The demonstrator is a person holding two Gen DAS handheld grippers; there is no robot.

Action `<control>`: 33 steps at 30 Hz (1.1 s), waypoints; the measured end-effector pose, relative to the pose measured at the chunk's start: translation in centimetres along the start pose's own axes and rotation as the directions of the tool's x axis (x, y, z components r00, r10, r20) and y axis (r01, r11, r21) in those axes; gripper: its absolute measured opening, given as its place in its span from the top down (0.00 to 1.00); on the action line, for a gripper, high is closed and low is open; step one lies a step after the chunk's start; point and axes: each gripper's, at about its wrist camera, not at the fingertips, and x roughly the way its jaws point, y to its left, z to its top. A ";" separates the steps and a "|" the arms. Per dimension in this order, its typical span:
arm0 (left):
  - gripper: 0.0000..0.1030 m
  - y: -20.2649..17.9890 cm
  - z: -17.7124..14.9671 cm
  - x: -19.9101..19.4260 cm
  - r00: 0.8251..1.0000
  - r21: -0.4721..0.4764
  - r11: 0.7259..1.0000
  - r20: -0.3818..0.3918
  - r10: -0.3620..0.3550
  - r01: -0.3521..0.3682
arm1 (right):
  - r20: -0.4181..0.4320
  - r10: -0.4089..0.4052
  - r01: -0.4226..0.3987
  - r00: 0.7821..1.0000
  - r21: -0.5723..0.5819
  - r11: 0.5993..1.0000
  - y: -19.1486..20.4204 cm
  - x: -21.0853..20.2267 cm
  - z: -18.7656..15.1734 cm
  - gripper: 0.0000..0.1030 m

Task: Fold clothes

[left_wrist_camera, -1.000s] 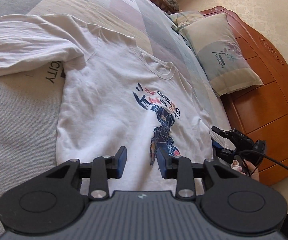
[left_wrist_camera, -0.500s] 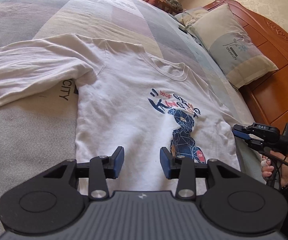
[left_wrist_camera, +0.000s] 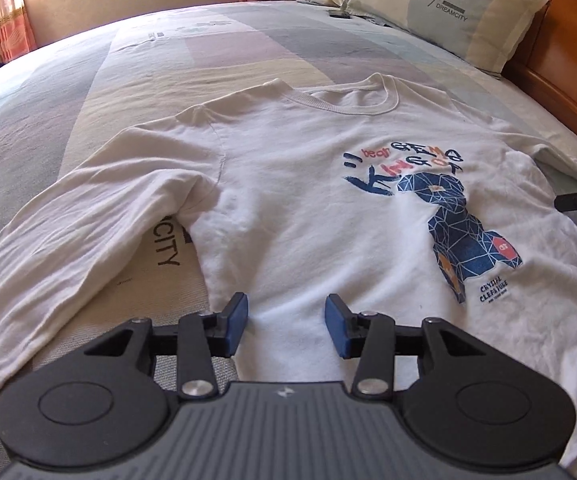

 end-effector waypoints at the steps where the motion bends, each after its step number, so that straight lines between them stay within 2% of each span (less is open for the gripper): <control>1: 0.57 -0.4 0.3 -0.3 1.000 0.022 1.000 0.016 -0.006 0.006 | -0.007 -0.021 0.021 1.000 -0.029 0.999 0.5 -0.4 0.2 0.58; 3: 0.53 -1.8 0.7 -0.4 0.998 0.089 0.995 0.045 -0.049 0.045 | 0.001 0.004 -0.004 1.000 -0.152 0.988 3.1 -1.0 0.0 0.45; 5: 0.51 -3.4 0.6 0.4 0.997 0.172 0.983 0.032 -0.071 0.065 | -0.005 0.045 -0.045 0.999 -0.259 0.965 6.0 -0.9 -0.8 0.39; 7: 0.48 -4.0 -0.4 1.7 0.999 0.234 0.971 -0.005 -0.042 0.042 | -0.043 0.059 -0.071 0.997 -0.366 0.928 8.7 0.1 -2.4 0.38; 8: 0.47 -3.3 -1.0 1.5 0.999 0.237 0.971 0.009 -0.040 0.036 | -0.065 0.049 -0.071 0.997 -0.403 0.912 9.5 0.6 -3.2 0.38; 9: 0.41 -2.4 -1.6 1.2 0.999 0.237 0.971 0.026 -0.040 0.033 | -0.086 0.029 -0.063 0.996 -0.429 0.901 9.9 1.1 -4.1 0.38; 10: 0.32 -1.3 -2.1 0.9 0.999 0.216 0.976 0.030 -0.028 0.021 | -0.096 0.012 -0.054 0.995 -0.448 0.893 9.9 1.3 -5.0 0.37; 14: 0.29 1.9 -3.1 -1.2 1.000 0.154 0.988 -0.010 -0.012 0.014 | -0.086 -0.017 -0.025 0.996 -0.462 0.887 7.7 -1.5 -7.1 0.20; 17: 0.33 0.4 -2.6 -2.6 1.000 0.220 0.975 0.004 0.007 -0.007 | -0.100 -0.056 0.005 0.993 -0.455 0.891 6.1 -3.6 -8.0 0.20; 19: 0.31 -1.3 -2.3 -2.9 0.998 0.258 0.965 0.035 -0.049 0.038 | -0.094 -0.069 0.019 0.993 -0.457 0.889 5.7 -4.8 -8.3 0.20; 20: 0.31 -2.2 -2.2 -2.8 0.996 0.273 0.960 0.046 -0.083 0.067 | -0.074 -0.061 0.020 0.995 -0.467 0.884 6.4 -5.0 -8.2 0.20; 22: 0.30 -3.7 -2.4 -1.9 0.991 0.302 0.946 0.016 -0.132 0.121 | -0.055 -0.005 -0.021 0.998 -0.476 0.879 8.2 -4.7 -8.1 0.20; 24: 0.30 -4.2 -3.4 -0.7 0.992 0.298 0.946 -0.042 -0.120 0.127 | -0.082 0.045 -0.079 0.996 -0.485 0.871 9.9 -3.6 -8.4 0.20; 27: 0.28 -2.1 -5.1 -2.3 0.985 0.115 0.979 -0.051 -0.165 0.170 | -0.113 0.043 -0.095 0.993 -0.507 0.856 10.8 -2.4 -9.8 0.17; 28: 0.24 -1.4 -5.8 -3.2 0.978 0.053 0.978 -0.066 -0.198 0.202 | -0.113 0.035 -0.089 0.993 -0.514 0.853 10.8 -2.2 -10.4 0.15; 30: 0.23 -0.5 -7.1 -4.8 0.960 -0.044 0.965 -0.099 -0.263 0.260 | -0.107 0.034 -0.083 0.994 -0.488 0.869 10.1 -2.6 -11.0 0.05; 33: 0.23 -0.5 -7.6 -6.4 0.954 -0.094 0.955 -0.077 -0.289 0.282 | -0.104 0.037 -0.079 0.994 -0.439 0.895 9.1 -3.0 -11.4 0.00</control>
